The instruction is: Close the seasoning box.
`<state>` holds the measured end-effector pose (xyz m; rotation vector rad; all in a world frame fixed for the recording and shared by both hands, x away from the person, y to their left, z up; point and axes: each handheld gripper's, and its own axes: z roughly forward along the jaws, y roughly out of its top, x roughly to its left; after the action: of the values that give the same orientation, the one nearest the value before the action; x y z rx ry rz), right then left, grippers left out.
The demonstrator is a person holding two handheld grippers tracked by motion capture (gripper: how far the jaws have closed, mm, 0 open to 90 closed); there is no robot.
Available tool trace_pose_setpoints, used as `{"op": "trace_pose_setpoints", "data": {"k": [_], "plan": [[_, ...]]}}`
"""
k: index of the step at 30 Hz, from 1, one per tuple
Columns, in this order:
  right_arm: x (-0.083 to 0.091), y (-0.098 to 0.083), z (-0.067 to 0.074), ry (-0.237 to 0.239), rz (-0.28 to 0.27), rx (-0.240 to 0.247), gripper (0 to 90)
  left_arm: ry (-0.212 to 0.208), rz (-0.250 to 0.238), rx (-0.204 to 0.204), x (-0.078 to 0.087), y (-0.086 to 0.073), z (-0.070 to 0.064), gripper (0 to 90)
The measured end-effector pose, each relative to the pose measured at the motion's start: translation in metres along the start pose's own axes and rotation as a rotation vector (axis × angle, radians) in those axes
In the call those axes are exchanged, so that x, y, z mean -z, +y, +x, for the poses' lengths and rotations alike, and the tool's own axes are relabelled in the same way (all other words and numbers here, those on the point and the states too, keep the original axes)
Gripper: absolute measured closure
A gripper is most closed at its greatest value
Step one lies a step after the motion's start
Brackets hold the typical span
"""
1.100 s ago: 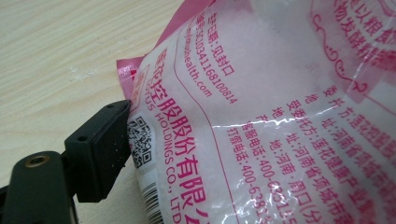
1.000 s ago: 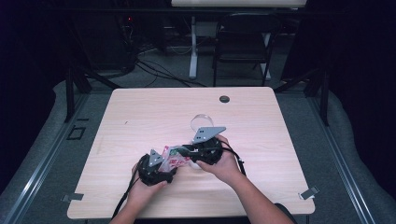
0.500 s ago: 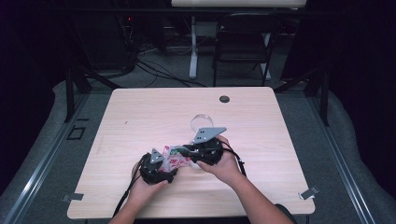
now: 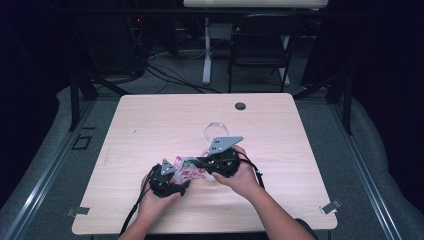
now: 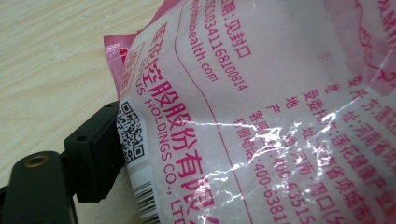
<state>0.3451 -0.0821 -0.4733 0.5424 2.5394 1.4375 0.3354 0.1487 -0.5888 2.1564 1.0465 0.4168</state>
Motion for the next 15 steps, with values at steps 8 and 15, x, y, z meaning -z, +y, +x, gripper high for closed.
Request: {"op": "trace_pose_setpoints", "data": {"k": [8, 15], "plan": [[0.0010, -0.0008, -0.0015, 0.000, 0.006, -0.003, 85.0, 0.012, 0.004, 0.010, 0.0009, -0.0007, -0.0025, 16.4], [0.0016, -0.0010, -0.0024, -0.008, 0.005, -0.004, 84.0, 0.020, -0.010, 0.011, 0.0020, -0.0015, -0.0051, 23.0]]}}
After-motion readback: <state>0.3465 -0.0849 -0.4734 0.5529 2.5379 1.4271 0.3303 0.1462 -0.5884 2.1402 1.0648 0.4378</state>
